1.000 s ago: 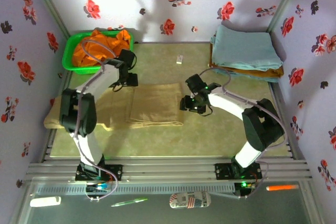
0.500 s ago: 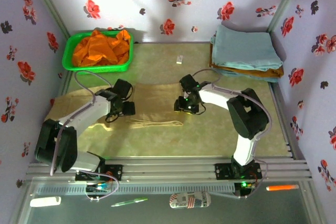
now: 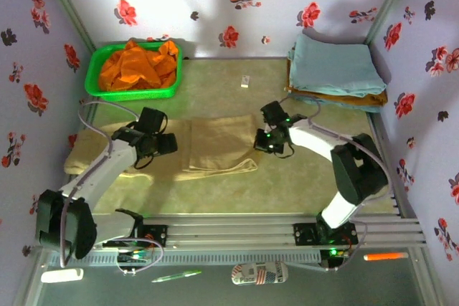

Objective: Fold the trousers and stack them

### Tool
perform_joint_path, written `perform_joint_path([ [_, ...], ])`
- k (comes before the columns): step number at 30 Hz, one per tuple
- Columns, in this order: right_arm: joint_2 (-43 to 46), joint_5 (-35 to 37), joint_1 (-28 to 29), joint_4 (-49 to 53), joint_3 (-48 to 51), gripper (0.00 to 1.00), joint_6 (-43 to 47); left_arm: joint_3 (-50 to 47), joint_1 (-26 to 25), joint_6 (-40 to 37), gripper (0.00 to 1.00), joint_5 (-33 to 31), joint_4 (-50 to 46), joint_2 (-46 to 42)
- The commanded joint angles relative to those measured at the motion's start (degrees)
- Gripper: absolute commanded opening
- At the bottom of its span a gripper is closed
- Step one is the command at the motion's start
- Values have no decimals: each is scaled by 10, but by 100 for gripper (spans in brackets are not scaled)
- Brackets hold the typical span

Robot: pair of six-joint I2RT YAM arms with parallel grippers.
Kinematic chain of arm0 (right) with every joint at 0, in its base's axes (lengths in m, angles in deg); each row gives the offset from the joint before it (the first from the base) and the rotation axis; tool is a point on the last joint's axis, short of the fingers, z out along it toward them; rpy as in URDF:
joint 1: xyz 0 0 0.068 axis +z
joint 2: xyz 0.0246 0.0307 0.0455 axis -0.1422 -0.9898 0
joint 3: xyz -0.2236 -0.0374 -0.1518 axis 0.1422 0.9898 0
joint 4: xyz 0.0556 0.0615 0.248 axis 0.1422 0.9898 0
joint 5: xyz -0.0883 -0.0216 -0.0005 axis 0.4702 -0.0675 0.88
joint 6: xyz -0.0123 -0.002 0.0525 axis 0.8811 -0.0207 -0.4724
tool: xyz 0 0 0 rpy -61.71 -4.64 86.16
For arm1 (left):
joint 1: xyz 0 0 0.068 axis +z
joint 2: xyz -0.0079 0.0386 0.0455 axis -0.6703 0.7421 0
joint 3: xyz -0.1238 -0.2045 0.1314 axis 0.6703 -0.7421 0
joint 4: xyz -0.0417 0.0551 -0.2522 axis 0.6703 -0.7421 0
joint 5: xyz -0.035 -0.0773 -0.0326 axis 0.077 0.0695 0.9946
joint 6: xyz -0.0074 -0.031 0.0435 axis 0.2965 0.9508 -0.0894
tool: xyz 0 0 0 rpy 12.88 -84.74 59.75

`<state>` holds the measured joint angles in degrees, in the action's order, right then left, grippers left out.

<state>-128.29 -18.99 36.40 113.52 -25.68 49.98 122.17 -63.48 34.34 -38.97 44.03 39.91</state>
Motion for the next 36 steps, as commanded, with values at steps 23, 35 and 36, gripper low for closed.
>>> perform_joint_path([
  [23, 45, 22, -302, 74, 58, 65, 92, -6, 58, 51, 84, 69, 51, 11],
  [35, 33, 32, -284, 51, 87, 0, 70, -63, 223, 97, 86, 99, 44, -46],
  [36, 42, 50, -287, 55, 85, 0, 64, -66, 233, 100, 86, 101, 45, -47],
])
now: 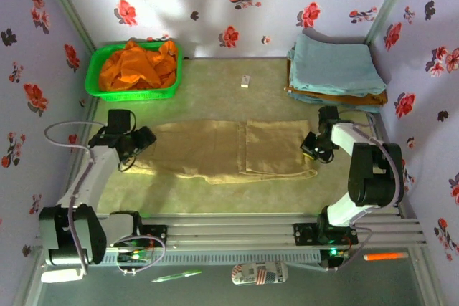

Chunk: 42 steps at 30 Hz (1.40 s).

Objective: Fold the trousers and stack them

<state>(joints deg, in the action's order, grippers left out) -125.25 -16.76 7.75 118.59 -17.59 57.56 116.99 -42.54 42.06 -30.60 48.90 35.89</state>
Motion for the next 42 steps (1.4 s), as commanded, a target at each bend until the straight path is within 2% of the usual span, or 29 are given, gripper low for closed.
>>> perform_joint_path([
  [1, 22, 45, -5, 8, 3, 0, -17, -16, 29, 26, 86, 17, -4, -7],
  [7, 69, 120, -66, 61, -38, 0, -17, -31, 31, 25, 86, 23, 9, 7],
  [11, 90, 147, -65, 104, -100, 0, -9, -63, 30, 25, 83, 45, 41, 24],
  [14, 98, 167, -40, 143, -158, 0, 4, -85, 24, 28, 78, 71, 69, 37],
  [17, 104, 180, 29, 177, -211, 0, 11, -103, 17, 27, 68, 74, 88, 42],
  [24, 87, 216, 259, 231, -344, 0, -40, -123, 17, 16, 17, 68, 114, 54],
  [27, 49, 231, 359, 237, -414, 0, -65, -124, 17, 7, 3, 72, 124, 71],
  [30, -10, 240, 449, 240, -491, 0, -80, -128, 13, 1, 0, 82, 142, 81],
  [34, -110, 237, 529, 237, -596, 0, -96, -130, 5, 0, 0, 97, 162, 101],
  [42, -305, 201, 609, 251, -794, 0, -111, -141, -18, 16, 0, 107, 201, 137],
])
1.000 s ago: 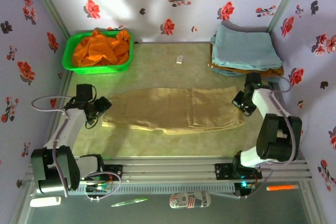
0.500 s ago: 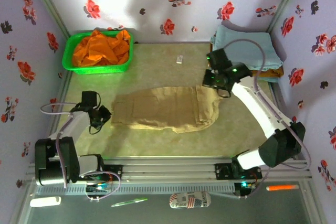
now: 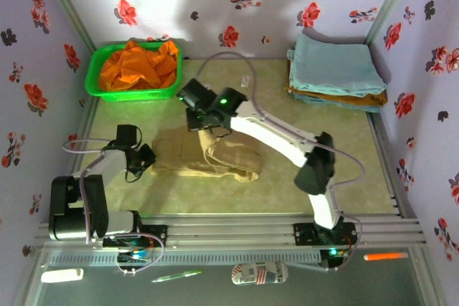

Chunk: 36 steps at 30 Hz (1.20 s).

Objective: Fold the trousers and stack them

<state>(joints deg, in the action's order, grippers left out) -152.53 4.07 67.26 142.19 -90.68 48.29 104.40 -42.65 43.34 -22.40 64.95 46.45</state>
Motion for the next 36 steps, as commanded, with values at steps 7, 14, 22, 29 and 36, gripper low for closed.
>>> perform_joint_path([
  [7, -139, -36, 40, 26, -169, 0, -33, -30, -20, 8, 0, 26, 47, 28],
  [14, -186, -78, 44, -11, -189, 0, -63, -38, -20, 12, 0, 29, 48, 19],
  [22, -209, -205, 41, -95, -199, 46, -116, -39, -7, 33, 9, 29, 5, -28],
  [29, 15, -158, -3, -171, 40, 59, -99, -12, 77, 54, 56, -5, -155, -208],
  [36, 214, -130, -96, -200, 319, 57, -65, 93, 58, 21, 56, -4, -219, -234],
])
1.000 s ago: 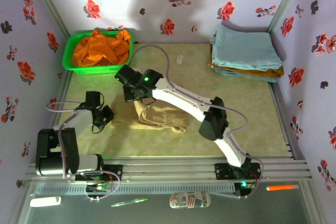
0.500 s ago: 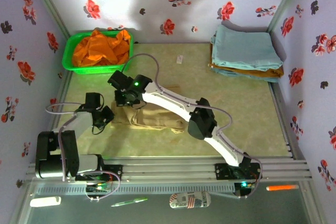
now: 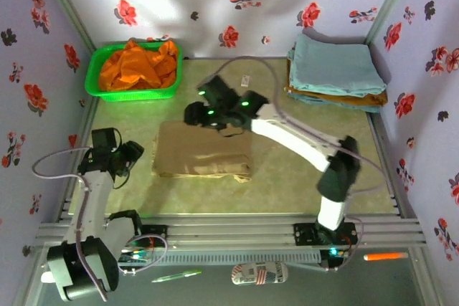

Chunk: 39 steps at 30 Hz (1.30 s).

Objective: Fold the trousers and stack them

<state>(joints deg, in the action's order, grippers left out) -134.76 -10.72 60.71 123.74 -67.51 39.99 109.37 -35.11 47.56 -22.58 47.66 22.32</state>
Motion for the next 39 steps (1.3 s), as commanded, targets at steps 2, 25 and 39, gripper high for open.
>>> perform_joint_path([
  [2, 73, 4, -59, -35, 159, 50, 17, 74, -57, -27, 55, -3, -37, 28],
  [25, 105, -91, -122, -198, 500, 58, -32, -86, -110, 3, 47, 10, 175, 194],
  [39, -24, 262, -335, 55, 154, 83, 147, -46, -109, -27, 75, 46, 40, 27],
])
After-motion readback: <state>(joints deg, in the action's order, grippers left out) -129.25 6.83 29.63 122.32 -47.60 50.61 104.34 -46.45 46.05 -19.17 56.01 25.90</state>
